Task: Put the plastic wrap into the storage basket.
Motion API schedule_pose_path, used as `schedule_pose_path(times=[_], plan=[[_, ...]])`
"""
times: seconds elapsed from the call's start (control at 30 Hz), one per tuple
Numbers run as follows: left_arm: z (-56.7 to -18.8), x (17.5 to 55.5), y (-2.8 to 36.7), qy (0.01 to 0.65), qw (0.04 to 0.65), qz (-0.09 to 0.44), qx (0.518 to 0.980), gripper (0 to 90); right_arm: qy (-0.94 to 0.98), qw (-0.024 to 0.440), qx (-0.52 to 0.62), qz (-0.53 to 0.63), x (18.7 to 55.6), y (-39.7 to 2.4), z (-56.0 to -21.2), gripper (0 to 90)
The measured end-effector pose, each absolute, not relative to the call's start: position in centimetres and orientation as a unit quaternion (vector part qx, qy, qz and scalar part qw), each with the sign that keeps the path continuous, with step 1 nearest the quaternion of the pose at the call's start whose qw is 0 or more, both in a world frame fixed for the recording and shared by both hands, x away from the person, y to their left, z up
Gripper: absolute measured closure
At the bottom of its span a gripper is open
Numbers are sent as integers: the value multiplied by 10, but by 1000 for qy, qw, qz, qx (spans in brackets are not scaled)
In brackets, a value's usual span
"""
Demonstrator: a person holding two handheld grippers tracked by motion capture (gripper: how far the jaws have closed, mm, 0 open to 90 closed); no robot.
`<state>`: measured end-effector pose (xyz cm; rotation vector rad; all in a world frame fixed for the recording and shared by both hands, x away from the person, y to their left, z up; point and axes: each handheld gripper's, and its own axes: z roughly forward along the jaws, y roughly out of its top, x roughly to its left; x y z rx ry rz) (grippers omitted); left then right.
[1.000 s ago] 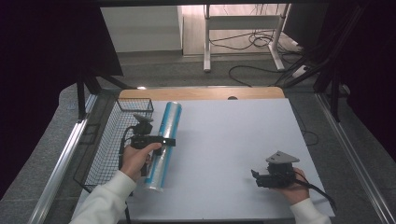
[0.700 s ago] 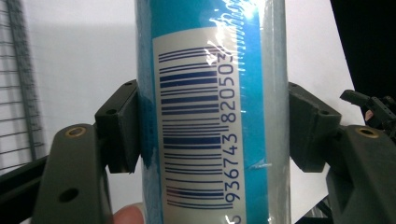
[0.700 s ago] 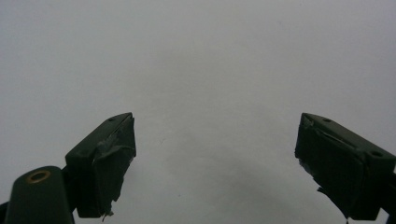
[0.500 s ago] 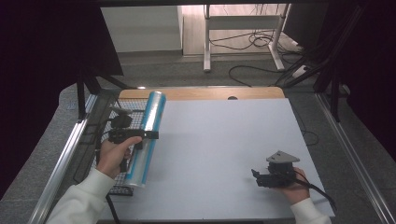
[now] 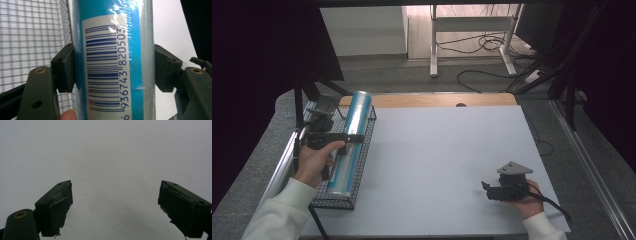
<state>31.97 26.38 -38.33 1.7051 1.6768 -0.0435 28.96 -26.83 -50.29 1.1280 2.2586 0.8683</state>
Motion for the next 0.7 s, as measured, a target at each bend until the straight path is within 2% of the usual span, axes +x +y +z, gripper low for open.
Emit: schedule_pose_path(times=[0.37, 0.7], plan=[[-392, 323, 290, 673, 338, 8, 658, 312, 823, 235, 411, 315, 290, -268, -503, 128], [-411, 340, 297, 681, 298, 26, 668, 312, 825, 235, 410, 311, 290, -268, -504, 127]])
